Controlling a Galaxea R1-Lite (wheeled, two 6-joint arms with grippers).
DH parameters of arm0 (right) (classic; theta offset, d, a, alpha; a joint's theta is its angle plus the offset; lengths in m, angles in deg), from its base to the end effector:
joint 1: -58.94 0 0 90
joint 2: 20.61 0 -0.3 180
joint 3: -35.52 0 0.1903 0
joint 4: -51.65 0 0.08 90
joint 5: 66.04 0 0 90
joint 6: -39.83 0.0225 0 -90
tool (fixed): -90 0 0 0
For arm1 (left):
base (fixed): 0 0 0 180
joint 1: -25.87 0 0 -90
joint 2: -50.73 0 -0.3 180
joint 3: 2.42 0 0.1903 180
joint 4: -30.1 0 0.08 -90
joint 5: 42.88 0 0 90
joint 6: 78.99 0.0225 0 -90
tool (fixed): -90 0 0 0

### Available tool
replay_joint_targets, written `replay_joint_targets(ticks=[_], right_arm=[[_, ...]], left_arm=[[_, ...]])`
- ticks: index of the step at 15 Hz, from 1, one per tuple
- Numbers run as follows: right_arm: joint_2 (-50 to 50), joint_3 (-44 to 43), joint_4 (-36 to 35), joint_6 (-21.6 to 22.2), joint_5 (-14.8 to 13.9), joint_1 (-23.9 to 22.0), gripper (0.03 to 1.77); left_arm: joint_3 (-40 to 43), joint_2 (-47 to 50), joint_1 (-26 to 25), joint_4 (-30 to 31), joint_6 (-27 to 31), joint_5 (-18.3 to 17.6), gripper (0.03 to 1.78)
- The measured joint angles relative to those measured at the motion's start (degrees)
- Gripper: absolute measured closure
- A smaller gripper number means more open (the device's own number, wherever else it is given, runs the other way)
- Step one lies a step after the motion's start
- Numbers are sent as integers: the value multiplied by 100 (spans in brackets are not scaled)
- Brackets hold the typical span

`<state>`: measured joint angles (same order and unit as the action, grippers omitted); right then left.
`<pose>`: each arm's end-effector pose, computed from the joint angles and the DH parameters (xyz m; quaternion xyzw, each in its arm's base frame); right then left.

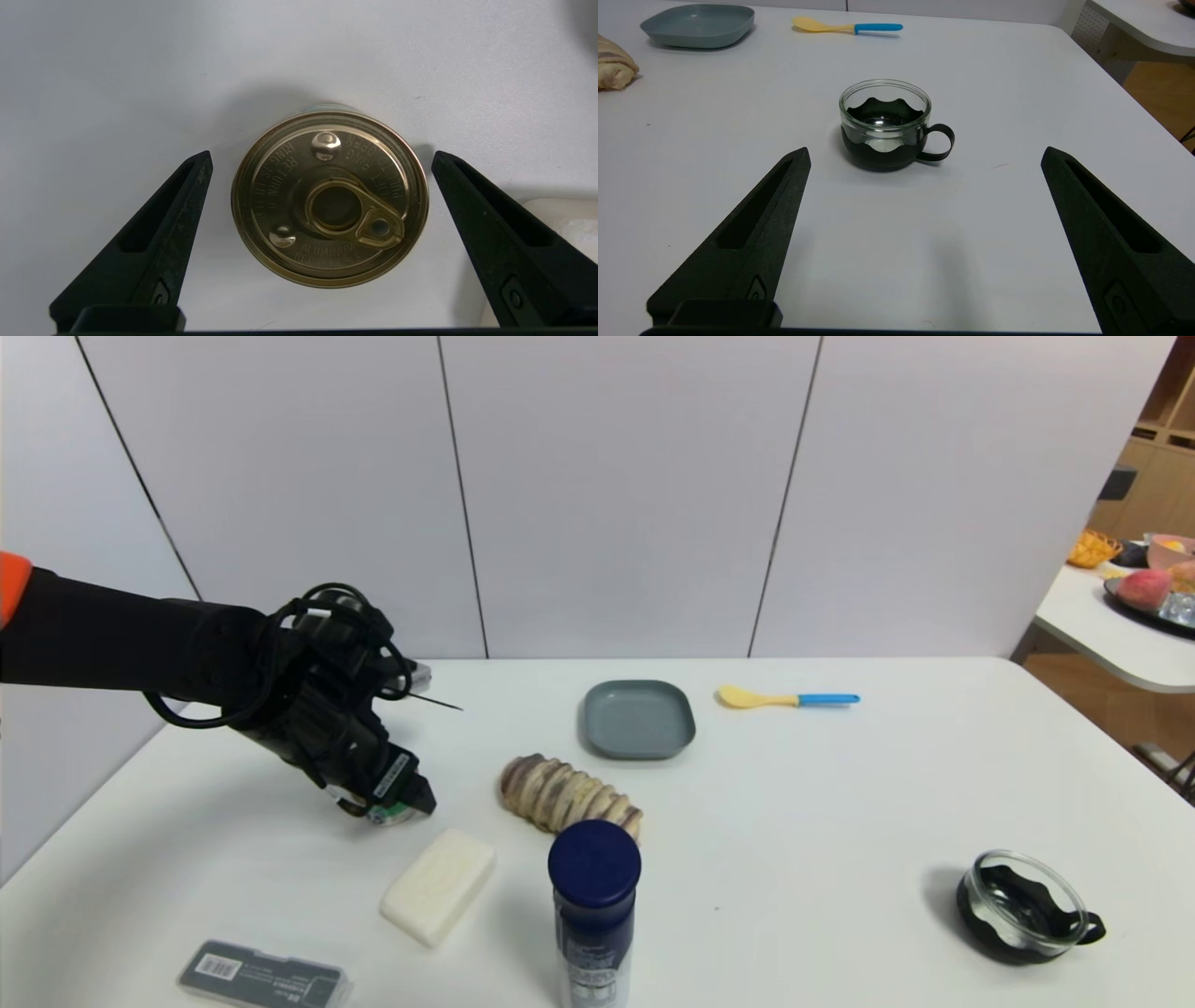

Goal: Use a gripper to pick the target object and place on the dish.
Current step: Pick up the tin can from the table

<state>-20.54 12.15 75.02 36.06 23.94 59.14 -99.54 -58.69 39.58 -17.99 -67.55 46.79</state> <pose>-0.0229 -0.0001 0.0755 -0.0329 -0.0007 0.0015 0.9995 0.3267 -0.0798 0.1533 0.1438 0.4865 -0.1549 0.8477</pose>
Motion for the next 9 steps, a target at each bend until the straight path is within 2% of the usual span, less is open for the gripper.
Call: replay_joint_targets(ticks=[1,4,5,9], right_arm=[[0,0,0,-2,2,0,9],[0,0,0,-2,2,0,9],[0,0,0,0,2,0,9],[0,0,0,-2,2,0,9]], left_arm=[[5,0,0,-2,-2,0,12],[5,2,0,-2,-6,-2,61],[5,5,0,-11,-2,-5,67],[24,33,0,-20,2,-11,68]])
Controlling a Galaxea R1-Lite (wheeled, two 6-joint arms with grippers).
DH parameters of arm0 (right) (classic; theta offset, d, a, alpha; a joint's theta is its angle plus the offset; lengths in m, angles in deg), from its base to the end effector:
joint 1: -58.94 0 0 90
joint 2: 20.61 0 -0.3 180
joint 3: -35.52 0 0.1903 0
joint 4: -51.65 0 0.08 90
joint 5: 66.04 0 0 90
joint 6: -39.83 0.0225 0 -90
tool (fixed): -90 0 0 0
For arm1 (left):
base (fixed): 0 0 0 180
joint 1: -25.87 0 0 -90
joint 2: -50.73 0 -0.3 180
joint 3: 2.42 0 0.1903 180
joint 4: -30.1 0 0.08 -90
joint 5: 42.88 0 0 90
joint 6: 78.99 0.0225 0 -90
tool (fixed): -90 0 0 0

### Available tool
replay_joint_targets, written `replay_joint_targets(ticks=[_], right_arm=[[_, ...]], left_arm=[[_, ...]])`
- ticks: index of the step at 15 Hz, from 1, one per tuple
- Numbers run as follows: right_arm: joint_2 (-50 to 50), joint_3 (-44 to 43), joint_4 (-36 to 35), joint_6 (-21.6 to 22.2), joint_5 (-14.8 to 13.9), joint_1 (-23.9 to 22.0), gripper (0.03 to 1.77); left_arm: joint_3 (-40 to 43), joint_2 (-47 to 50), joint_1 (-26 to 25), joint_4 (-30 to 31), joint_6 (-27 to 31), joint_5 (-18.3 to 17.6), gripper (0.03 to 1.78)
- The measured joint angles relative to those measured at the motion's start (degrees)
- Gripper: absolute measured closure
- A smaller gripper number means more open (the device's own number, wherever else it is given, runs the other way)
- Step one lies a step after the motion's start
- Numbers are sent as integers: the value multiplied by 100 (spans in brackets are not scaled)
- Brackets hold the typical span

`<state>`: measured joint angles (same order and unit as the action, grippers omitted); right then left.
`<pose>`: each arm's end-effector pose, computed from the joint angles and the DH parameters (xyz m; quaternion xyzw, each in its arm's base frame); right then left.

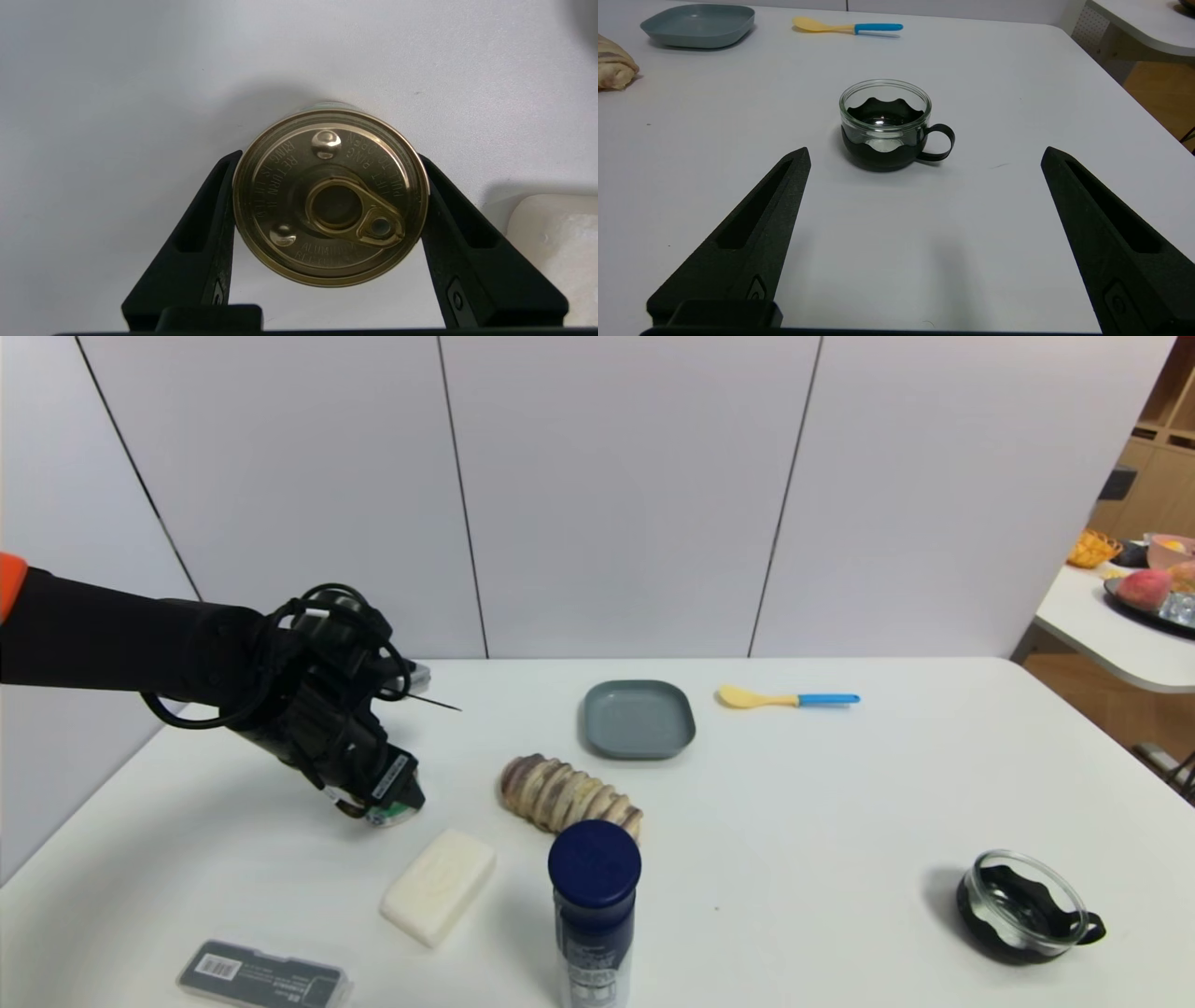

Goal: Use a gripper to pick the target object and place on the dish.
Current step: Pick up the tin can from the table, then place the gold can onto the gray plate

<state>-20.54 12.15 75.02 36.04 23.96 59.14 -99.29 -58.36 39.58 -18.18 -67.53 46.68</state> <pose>-0.0229 -0.0001 0.0755 -0.0331 -0.0007 0.0017 0.9995 0.3250 -0.0795 0.1540 0.1435 0.4873 -0.1558 0.8472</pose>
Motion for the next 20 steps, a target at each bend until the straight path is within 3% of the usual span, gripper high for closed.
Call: replay_joint_targets(ticks=[5,12,14,18,20], right_arm=[[0,0,0,2,0,1,9],[0,0,0,5,0,0,9],[0,0,0,2,0,0,9],[0,0,0,2,0,1,9],[0,0,0,5,0,0,9]], left_arm=[[-177,112,-5,39,-6,4,68],[-1996,-46,102,199,17,-68,69],[-2547,-300,265,240,-20,-295,69],[-3285,-852,605,243,-295,-1124,70],[-3547,-1091,717,246,-286,-1165,70]])
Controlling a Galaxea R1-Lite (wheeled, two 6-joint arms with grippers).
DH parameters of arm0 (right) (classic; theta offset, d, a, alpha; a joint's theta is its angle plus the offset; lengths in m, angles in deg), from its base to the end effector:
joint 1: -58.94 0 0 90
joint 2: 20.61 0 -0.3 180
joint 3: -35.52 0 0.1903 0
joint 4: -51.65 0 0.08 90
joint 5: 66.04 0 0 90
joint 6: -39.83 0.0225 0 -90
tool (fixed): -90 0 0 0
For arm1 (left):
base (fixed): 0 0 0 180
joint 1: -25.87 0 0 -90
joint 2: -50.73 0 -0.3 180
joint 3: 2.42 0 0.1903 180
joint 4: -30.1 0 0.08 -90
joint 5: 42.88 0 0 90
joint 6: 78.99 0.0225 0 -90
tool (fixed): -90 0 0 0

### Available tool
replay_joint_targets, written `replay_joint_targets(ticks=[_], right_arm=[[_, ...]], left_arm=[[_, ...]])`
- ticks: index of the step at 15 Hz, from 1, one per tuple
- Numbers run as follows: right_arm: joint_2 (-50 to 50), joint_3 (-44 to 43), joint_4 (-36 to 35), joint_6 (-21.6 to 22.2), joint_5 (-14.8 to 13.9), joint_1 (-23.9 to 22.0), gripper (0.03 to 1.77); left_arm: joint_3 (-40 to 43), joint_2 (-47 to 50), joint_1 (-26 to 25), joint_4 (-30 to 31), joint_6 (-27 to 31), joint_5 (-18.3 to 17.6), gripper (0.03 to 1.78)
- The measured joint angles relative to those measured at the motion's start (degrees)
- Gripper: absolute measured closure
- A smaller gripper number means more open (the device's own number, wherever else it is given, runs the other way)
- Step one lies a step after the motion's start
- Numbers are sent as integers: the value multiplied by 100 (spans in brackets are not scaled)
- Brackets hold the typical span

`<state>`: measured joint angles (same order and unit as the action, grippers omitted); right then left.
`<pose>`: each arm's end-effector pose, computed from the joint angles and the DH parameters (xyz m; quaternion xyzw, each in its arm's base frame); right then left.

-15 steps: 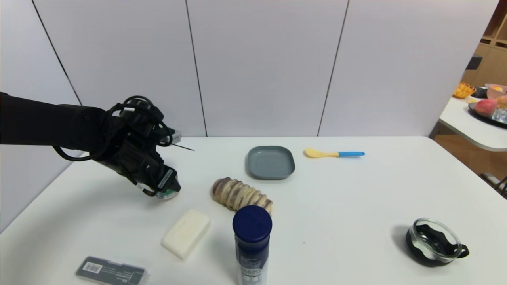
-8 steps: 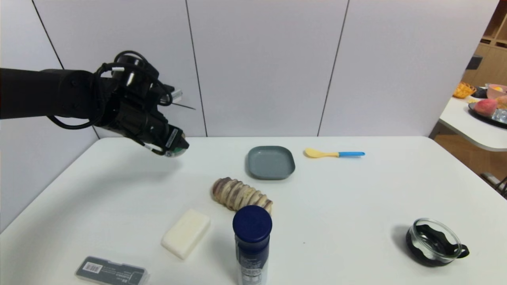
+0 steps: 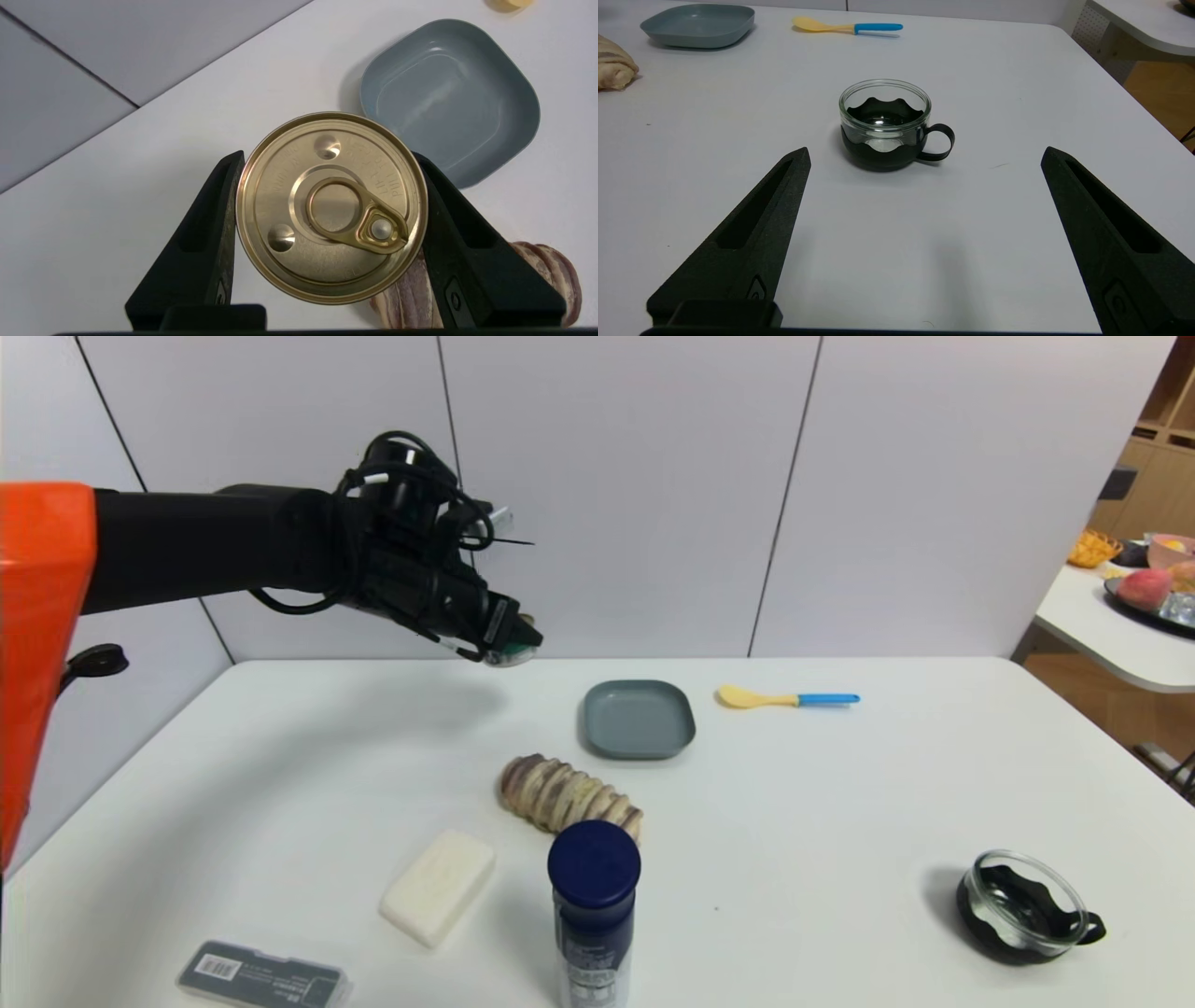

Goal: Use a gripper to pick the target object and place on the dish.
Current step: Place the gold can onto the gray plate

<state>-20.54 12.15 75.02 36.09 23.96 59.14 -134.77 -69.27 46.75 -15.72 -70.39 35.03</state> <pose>-0.0229 -0.0001 0.0755 -0.0326 -0.0007 0.0017 0.9995 0.3917 -0.1544 0.2443 0.0909 0.2659 -0.2925 0.9140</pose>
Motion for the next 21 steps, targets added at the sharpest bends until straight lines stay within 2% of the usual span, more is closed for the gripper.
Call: replay_joint_targets(ticks=[2,7,12,19,21], right_arm=[[0,0,0,2,0,0,9],[0,0,0,0,0,0,9],[0,0,0,-2,0,0,9],[0,0,0,-2,0,0,9],[0,0,0,0,0,0,9]], left_arm=[[-276,-273,146,55,24,-11,70],[-411,-773,579,695,20,-15,70],[-417,-1018,1005,868,2,-13,71],[-411,-1258,1211,895,22,-13,71],[-411,-1352,1224,1106,17,-9,71]])
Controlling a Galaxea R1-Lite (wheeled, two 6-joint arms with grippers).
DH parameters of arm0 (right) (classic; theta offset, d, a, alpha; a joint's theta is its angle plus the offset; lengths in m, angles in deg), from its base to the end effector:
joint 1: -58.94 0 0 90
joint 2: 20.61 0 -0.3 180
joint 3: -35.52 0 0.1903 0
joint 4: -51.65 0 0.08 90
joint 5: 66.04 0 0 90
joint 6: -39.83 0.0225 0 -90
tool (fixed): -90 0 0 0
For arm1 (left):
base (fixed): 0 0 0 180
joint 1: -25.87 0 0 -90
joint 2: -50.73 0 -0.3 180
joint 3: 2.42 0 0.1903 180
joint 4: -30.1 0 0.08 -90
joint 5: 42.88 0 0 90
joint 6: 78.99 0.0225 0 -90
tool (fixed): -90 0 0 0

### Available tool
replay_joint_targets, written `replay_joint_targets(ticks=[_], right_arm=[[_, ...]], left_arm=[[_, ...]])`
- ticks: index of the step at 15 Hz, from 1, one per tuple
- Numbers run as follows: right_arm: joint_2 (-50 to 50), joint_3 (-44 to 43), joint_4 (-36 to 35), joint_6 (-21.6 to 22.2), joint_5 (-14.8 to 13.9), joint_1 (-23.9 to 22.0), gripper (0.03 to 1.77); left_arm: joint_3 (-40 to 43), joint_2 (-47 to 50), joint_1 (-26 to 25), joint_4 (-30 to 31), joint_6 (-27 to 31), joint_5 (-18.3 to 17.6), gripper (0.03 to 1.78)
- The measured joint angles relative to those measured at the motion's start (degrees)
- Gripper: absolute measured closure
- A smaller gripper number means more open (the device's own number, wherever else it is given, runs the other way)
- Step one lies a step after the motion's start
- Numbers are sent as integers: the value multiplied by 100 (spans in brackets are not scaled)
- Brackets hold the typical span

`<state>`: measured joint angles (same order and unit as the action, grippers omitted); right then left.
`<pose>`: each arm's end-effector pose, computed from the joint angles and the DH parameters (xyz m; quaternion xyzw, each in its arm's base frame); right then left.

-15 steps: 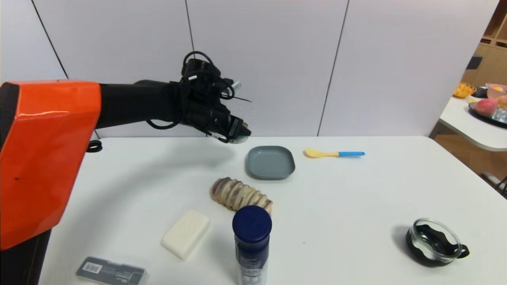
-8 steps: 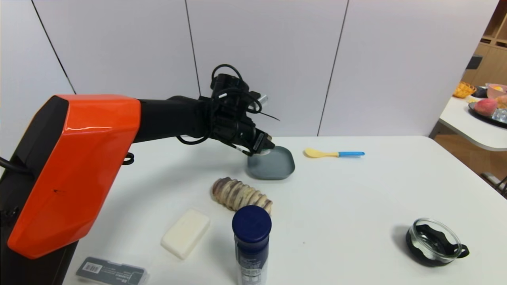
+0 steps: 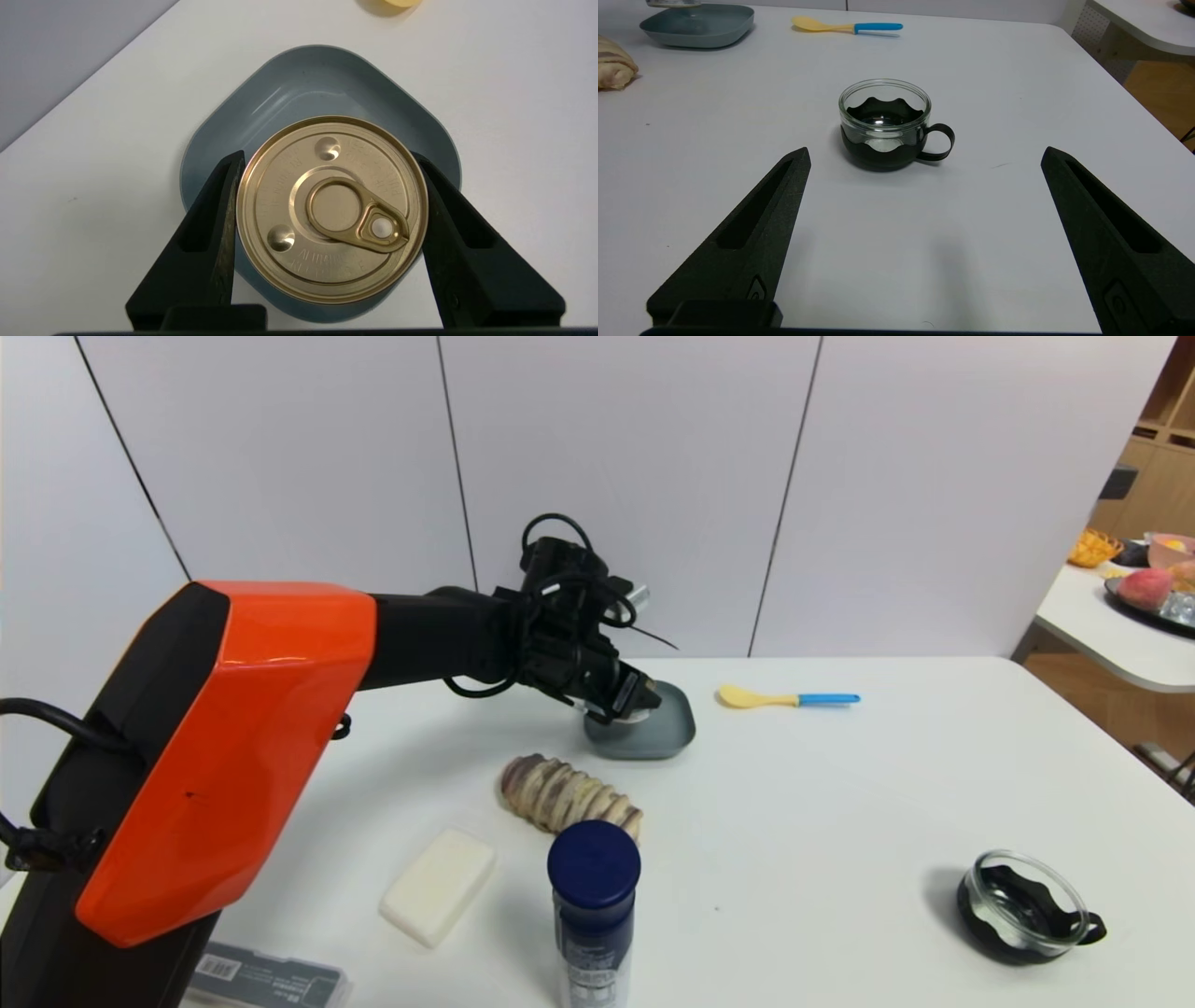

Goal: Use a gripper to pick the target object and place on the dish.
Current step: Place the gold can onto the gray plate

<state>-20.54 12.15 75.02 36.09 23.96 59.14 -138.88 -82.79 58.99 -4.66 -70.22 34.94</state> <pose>-0.0229 -0.0001 0.0755 -0.0326 -0.0007 0.0017 0.9995 0.4022 -0.2680 0.1735 0.1175 0.2405 -0.3899 0.8811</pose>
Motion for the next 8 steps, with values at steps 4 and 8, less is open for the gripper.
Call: replay_joint_targets(ticks=[4,8], right_arm=[[0,0,0,-2,0,0,9],[0,0,0,-2,0,0,9]], left_arm=[[0,-197,48,250,-11,2,71],[0,-350,102,438,-26,0,71]])
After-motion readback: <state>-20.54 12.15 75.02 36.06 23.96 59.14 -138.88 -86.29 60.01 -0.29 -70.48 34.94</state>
